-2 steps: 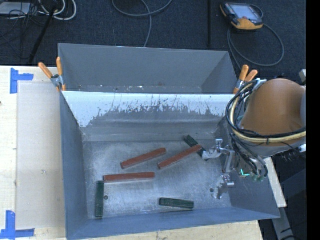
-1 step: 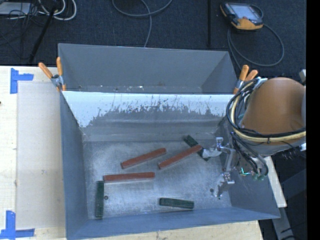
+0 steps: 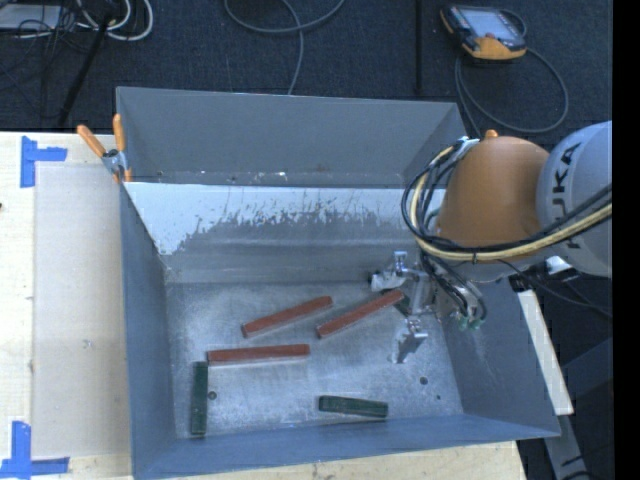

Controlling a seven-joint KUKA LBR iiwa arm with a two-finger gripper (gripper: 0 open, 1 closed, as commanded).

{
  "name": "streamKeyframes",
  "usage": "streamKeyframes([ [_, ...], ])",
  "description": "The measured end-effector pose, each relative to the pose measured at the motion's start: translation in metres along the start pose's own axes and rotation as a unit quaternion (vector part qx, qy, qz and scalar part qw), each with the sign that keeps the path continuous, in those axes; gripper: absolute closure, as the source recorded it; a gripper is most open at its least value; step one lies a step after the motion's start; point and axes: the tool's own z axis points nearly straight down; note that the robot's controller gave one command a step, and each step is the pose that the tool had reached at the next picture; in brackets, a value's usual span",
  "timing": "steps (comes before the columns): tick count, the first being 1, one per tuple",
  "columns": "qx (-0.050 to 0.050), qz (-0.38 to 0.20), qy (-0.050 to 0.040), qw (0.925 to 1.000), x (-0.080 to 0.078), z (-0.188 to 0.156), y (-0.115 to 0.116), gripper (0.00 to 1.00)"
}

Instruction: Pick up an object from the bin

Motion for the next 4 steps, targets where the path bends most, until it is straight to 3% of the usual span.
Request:
streamKeyframes([
  [1, -0.001, -0.015, 0.0068, 0.9999, -0.013, 0.036, 0.012, 0.00],
  [2, -0.001, 0.000, -0.0006, 1.0000, -0.067, 0.088, -0.001, 1.00],
  [3, -0.001, 0.000, -0.0007, 1.0000, -0.067, 0.088, -0.001, 1.00],
  [4, -0.001, -0.037, -0.0001, 0.9993, -0.057, -0.102, 0.014, 1.00],
])
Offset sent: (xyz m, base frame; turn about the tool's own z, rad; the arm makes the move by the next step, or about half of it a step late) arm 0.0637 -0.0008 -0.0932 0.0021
